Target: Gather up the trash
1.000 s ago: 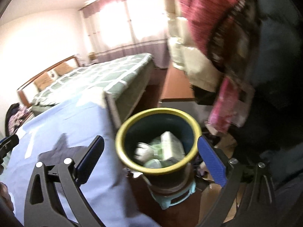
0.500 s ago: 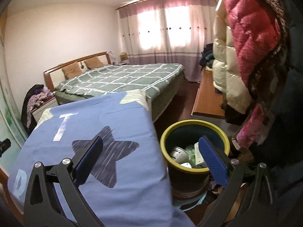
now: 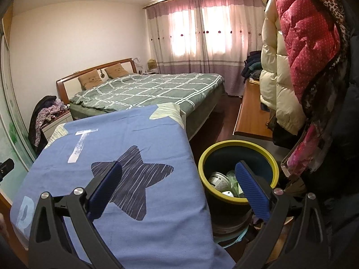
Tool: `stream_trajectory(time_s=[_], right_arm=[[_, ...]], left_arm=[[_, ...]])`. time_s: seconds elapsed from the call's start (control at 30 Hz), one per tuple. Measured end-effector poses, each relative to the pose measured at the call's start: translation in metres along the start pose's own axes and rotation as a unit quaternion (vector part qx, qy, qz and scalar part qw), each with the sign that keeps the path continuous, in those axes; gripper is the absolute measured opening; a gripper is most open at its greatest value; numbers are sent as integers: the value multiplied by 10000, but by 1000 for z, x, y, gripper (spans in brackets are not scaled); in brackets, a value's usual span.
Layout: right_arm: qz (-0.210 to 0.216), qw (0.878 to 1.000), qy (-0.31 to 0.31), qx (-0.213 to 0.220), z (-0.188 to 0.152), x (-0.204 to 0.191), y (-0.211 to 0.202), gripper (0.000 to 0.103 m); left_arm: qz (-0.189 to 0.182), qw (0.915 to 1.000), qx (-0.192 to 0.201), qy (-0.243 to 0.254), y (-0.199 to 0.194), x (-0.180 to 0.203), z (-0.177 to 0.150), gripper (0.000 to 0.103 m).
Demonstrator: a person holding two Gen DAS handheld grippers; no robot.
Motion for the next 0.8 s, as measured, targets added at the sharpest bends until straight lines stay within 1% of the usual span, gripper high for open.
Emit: stream_trajectory(time_s=[0.8], right_arm=[[46, 10000, 68, -47, -2, 0, 4, 96]], left_arm=[[-90, 9999, -128, 43, 11, 8, -4, 98]])
Point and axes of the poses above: each gripper's, at about its wrist camera, not at the fingertips, and y roughly the way its jaws point, x to its right, z to its top, the point moved 3 cm from there along y, roughly the way its jaws point, and after that the axes turned 4 degrees about z, right-handed, at the moved point
